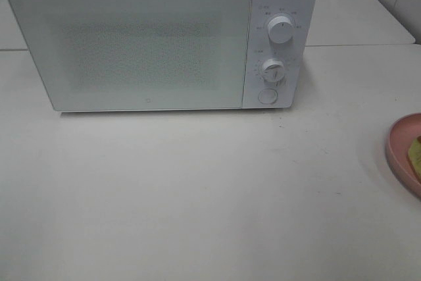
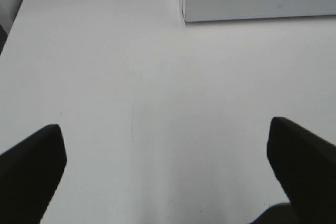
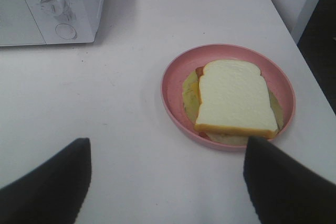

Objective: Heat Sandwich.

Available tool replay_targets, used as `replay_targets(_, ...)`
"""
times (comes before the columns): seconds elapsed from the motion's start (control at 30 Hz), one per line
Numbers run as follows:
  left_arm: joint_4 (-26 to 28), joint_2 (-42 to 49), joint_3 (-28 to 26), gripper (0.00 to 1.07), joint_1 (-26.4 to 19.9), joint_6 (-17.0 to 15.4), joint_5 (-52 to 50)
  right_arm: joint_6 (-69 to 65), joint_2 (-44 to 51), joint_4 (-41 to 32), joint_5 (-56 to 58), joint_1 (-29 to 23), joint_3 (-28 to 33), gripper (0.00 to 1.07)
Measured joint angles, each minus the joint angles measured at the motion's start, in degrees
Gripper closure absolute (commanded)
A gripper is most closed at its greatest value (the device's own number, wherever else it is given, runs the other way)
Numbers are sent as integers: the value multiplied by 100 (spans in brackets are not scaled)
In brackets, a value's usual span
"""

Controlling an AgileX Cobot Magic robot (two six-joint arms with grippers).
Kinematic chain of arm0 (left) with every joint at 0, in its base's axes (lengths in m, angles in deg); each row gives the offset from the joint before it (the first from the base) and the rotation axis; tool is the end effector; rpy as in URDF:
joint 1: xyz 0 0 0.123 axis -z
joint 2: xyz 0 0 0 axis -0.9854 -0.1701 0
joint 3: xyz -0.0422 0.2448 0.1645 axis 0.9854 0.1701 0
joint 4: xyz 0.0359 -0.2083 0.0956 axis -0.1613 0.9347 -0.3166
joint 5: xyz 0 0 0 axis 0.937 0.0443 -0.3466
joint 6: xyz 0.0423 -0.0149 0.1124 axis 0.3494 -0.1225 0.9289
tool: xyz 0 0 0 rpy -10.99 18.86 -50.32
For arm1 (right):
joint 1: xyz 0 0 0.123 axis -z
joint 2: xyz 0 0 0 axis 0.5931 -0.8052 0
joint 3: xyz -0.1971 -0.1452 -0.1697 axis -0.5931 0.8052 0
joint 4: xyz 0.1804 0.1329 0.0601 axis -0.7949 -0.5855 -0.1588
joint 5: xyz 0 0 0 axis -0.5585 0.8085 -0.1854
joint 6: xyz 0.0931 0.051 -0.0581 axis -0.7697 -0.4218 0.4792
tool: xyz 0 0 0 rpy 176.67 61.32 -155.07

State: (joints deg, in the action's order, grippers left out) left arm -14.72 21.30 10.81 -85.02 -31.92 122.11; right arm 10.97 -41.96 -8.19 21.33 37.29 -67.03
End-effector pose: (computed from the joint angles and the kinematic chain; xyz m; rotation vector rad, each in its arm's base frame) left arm 0.0037 -0.0119 0.2570 0.0628 2.1026 -0.0045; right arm -0.0091 -0.0047 0.2575 0.0716 2.0157 -0.0311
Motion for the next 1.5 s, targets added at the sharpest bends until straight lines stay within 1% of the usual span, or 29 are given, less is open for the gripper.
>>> replay_targets(0.03,0,0,0,5,0,0,0,0,0,0,0,0,0,31)
replay_targets(0.17,17,476,0,5,0,0,0,0,0,0,0,0,0,31)
replay_targets(0.43,17,493,0,5,103,0,0,0,0,0,0,0,0,31)
replay_targets(1.5,17,498,0,5,103,6,0,0,0,0,0,0,0,31)
